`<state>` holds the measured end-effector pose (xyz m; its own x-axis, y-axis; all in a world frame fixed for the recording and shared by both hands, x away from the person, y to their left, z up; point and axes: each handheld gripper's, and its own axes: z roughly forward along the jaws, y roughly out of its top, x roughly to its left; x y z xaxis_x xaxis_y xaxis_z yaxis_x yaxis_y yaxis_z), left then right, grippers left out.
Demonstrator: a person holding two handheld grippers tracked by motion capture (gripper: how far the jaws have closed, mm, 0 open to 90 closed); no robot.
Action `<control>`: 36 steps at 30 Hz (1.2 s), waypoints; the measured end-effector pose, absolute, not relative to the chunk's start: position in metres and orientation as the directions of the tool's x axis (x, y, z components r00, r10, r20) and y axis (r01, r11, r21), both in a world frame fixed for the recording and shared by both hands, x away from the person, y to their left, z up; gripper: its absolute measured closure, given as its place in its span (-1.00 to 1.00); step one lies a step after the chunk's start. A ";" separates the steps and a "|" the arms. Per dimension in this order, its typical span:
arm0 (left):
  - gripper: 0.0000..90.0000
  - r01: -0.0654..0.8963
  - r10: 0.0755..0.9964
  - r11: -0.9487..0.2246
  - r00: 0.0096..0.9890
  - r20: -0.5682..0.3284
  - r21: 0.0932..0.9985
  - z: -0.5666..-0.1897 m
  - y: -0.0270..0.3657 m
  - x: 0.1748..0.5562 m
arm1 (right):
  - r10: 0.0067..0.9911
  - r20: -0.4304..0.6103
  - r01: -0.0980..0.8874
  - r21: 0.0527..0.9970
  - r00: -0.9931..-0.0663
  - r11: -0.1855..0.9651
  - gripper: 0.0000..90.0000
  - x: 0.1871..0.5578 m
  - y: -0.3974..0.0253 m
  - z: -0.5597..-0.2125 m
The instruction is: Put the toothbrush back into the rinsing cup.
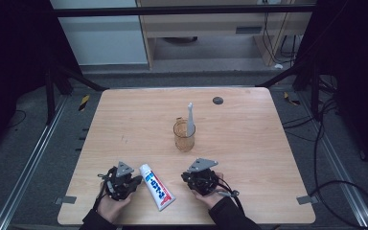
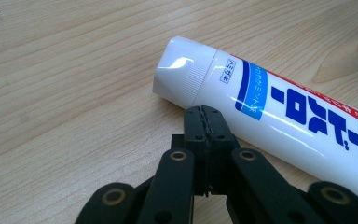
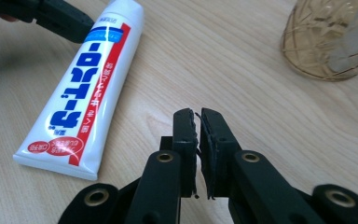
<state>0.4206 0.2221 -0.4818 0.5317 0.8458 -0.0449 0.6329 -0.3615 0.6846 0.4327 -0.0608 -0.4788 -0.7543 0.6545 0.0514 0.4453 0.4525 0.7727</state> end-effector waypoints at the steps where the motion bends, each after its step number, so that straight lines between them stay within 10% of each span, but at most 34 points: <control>1: 0.97 0.633 0.846 -0.361 0.532 -0.045 0.685 -0.482 0.222 0.421 | 0.653 0.055 0.447 0.772 -0.756 0.452 0.89 0.432 -0.060 -0.480; 36: 0.98 0.567 0.731 -0.476 0.680 -0.056 0.672 -0.479 0.191 0.381 | 0.767 0.061 0.488 0.803 -0.638 0.343 0.86 0.446 -0.120 -0.461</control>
<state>0.3812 0.1914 -0.4792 0.6800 0.7311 -0.0561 0.5674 -0.4762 0.6717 0.4462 -0.1199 -0.4607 -0.6384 0.7673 0.0609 0.4884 0.3426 0.8026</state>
